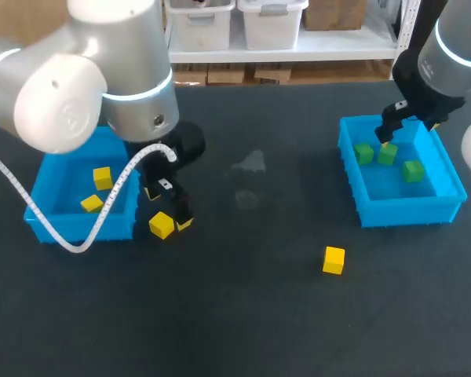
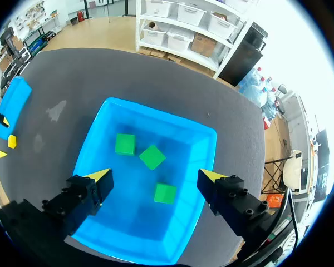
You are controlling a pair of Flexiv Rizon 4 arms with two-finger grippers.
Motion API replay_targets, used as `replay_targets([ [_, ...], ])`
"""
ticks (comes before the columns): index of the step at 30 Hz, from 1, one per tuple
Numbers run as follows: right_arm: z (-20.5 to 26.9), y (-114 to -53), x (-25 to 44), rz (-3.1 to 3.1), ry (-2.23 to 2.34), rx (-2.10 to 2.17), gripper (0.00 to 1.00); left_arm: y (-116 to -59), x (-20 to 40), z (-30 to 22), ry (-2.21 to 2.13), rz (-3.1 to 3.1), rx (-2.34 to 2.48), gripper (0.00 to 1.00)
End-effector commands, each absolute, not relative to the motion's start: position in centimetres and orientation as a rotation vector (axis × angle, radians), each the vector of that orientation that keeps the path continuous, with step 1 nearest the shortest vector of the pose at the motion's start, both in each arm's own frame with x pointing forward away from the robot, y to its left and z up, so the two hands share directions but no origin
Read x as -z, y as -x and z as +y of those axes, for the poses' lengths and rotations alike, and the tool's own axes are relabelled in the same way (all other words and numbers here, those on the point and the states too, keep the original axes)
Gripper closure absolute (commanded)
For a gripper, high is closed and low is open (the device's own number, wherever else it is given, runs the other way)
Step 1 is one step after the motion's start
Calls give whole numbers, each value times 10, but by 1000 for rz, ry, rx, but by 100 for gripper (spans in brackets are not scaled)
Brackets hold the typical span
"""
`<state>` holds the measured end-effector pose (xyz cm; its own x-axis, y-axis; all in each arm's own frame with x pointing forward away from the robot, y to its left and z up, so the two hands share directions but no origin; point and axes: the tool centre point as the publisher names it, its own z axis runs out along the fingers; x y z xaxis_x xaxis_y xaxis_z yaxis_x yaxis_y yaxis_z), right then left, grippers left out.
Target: Put the green cubes in the right bin and the yellow cubes in the left bin.
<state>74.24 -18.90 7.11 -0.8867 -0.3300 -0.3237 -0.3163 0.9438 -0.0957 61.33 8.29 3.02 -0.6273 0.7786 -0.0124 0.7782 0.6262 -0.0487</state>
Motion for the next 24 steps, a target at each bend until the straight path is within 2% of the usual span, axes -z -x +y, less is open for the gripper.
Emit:
replay_targets([
  [1, -189, -741, -71, 2754, 470, 60, 0, -616, -24, 86, 1333, -2836, -77, 0],
  [24, -189, -741, -71, 2754, 470, 60, 0, -610, -3, 82, 1294, -2839, -62, 0],
])
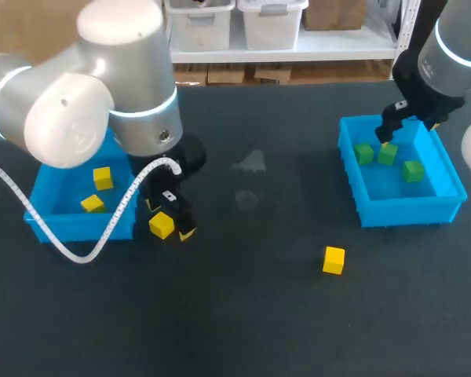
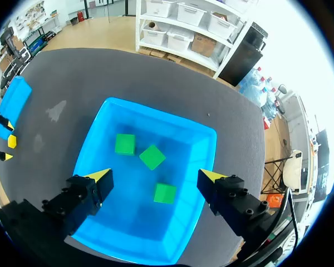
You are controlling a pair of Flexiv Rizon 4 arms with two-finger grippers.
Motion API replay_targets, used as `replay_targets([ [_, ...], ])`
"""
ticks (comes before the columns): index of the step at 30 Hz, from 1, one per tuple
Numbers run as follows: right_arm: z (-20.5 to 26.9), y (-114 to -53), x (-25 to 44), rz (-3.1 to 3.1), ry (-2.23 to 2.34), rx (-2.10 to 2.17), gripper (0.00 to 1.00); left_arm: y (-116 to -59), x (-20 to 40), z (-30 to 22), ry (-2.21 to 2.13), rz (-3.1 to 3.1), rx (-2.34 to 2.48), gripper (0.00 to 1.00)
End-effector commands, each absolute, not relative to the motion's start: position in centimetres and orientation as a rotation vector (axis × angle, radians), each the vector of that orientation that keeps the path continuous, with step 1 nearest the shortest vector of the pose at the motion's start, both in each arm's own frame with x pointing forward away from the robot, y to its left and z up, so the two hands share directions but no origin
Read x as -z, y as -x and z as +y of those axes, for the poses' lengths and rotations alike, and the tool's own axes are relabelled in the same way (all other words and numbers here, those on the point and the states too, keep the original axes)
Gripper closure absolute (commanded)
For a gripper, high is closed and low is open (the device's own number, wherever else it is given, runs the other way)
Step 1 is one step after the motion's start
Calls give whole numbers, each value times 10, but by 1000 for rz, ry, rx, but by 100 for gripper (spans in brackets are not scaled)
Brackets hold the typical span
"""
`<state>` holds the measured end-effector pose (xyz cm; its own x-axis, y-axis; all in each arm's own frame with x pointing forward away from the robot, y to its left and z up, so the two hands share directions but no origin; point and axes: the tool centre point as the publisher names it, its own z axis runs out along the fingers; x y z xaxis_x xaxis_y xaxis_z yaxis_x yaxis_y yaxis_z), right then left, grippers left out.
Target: Put the green cubes in the right bin and the yellow cubes in the left bin.
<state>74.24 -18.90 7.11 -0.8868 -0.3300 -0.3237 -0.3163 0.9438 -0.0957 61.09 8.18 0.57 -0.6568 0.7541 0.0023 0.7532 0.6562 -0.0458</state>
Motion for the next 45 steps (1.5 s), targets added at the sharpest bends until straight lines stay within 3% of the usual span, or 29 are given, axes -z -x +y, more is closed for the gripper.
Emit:
replay_targets([
  [1, -189, -741, -71, 2754, 470, 60, 0, -610, -2, 82, 1293, -2838, -60, 0],
  [11, -189, -741, -71, 2754, 470, 60, 0, -602, 4, 87, 1310, -2819, -21, 0],
  [12, -189, -741, -71, 2754, 470, 60, 0, -602, 5, 88, 1309, -2820, -17, 36],
  [13, -189, -741, -71, 2754, 470, 60, 0, -602, 5, 90, 1305, -2824, -11, 100],
  [26, -189, -741, -71, 2754, 470, 60, 0, -606, -4, 89, 1332, -2857, 70, 100],
  [37, -189, -741, -71, 2754, 470, 60, 0, -644, -74, 77, 1230, -3137, -34, 100],
  [45, -189, -741, -71, 2754, 470, 60, 0, -667, -100, 112, 956, -3340, 67, 100],
])
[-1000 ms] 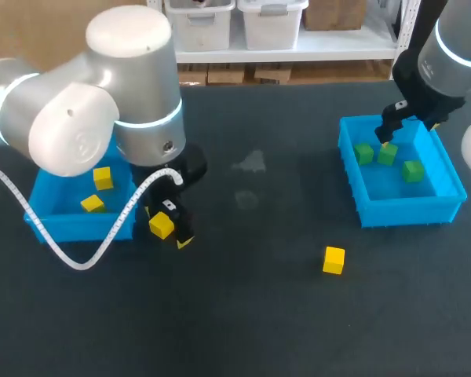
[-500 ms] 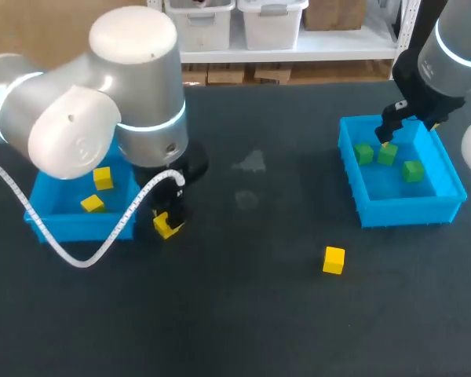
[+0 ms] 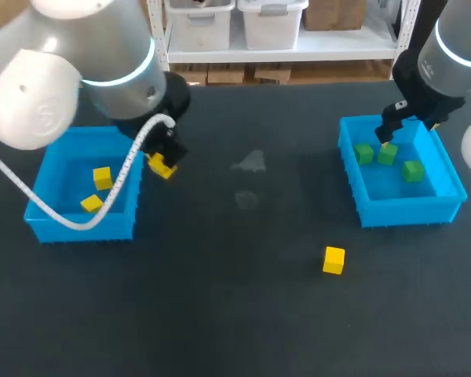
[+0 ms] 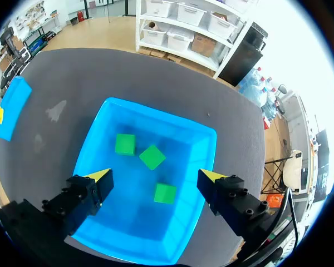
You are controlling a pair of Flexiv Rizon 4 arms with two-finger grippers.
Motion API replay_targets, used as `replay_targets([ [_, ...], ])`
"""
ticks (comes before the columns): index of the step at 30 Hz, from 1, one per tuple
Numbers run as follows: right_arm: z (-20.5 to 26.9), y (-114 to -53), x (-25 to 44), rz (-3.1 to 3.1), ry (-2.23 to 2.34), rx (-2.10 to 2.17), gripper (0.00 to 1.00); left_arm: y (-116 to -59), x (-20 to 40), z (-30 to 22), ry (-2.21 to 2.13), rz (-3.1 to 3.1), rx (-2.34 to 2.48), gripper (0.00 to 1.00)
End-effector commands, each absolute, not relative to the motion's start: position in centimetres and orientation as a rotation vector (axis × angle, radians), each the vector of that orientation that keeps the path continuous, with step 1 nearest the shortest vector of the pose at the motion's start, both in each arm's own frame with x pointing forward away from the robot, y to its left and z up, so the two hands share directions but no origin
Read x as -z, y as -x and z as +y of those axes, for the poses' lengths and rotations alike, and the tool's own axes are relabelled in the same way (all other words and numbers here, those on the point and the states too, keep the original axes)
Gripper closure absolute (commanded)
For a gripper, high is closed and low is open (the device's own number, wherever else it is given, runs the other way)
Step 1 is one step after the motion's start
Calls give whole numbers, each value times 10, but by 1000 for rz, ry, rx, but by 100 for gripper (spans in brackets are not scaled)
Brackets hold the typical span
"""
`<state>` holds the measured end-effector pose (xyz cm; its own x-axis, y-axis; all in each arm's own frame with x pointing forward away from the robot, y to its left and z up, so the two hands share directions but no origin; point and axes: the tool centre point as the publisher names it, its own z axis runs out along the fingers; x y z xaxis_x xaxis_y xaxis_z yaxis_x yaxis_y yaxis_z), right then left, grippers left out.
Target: Put the green cubes in the right bin and the yellow cubes in the left bin.
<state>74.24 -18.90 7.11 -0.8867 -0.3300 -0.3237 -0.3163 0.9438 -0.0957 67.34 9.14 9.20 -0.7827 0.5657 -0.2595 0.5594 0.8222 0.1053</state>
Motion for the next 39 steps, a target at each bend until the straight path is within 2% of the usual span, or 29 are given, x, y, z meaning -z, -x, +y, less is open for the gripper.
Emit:
replay_targets([
  [1, -189, -741, -71, 2754, 470, 60, 0, -668, -100, 118, -734, 2707, -72, 100],
  [11, -189, -741, -71, 2754, 470, 60, 0, -667, -97, 181, -456, 2765, -195, 100],
  [20, -189, -741, -71, 2754, 470, 60, 0, -651, -67, 208, -371, 2891, -338, 100],
  [21, -189, -741, -71, 2754, 470, 60, 0, -650, -64, 209, -371, 2904, -337, 90],
  [22, -189, -741, -71, 2754, 470, 60, 0, -648, -62, 209, -381, 2913, -326, 55],
  [23, -189, -741, -71, 2754, 470, 60, 0, -648, -61, 208, -388, 2914, -319, 0],
  [31, -189, -741, -71, 2754, 470, 60, 0, -659, -78, 188, -466, 2845, -250, 0],
  [39, -189, -741, -71, 2754, 470, 60, 0, -675, -117, 123, -690, 2682, -82, 0],
])
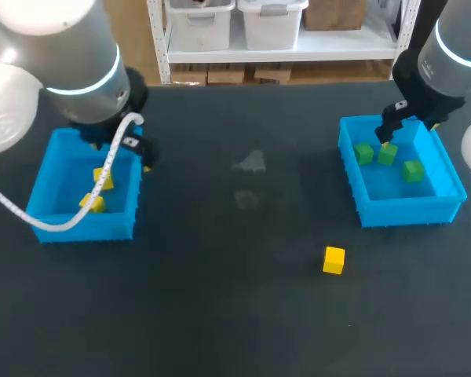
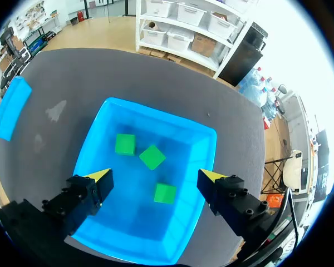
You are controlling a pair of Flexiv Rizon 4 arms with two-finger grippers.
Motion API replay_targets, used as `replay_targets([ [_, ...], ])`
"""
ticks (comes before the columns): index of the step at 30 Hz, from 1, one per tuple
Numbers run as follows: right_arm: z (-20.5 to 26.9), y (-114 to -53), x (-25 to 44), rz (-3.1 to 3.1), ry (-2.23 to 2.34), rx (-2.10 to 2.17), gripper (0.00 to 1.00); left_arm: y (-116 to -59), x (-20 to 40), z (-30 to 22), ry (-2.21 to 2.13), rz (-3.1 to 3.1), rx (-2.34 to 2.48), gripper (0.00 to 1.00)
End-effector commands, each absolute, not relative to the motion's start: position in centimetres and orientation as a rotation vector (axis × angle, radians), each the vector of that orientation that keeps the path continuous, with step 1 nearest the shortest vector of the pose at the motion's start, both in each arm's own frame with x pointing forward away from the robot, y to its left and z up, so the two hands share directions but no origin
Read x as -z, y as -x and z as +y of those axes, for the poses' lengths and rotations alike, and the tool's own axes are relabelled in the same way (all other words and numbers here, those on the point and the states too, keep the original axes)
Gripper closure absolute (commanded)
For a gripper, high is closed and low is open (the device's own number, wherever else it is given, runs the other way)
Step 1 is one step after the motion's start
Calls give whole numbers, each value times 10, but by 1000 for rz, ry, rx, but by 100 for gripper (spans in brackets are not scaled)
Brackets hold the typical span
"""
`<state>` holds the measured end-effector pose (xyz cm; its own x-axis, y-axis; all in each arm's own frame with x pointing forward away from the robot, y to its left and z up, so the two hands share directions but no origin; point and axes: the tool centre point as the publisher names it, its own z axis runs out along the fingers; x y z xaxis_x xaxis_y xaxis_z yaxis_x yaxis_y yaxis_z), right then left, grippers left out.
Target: Put the green cubes in the right bin and the yellow cubes in the left bin.
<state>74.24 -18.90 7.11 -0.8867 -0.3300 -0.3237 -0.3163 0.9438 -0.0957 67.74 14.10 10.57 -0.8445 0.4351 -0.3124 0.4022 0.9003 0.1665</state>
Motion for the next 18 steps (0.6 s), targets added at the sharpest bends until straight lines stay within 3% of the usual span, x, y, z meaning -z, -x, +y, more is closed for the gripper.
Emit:
replay_targets([
  [1, -189, -741, -71, 2754, 470, 60, 0, -676, -121, 114, -734, 2661, -74, 0],
  [18, -189, -741, -71, 2754, 470, 60, 0, -664, -129, -31, -1360, 2427, 106, 0],
])
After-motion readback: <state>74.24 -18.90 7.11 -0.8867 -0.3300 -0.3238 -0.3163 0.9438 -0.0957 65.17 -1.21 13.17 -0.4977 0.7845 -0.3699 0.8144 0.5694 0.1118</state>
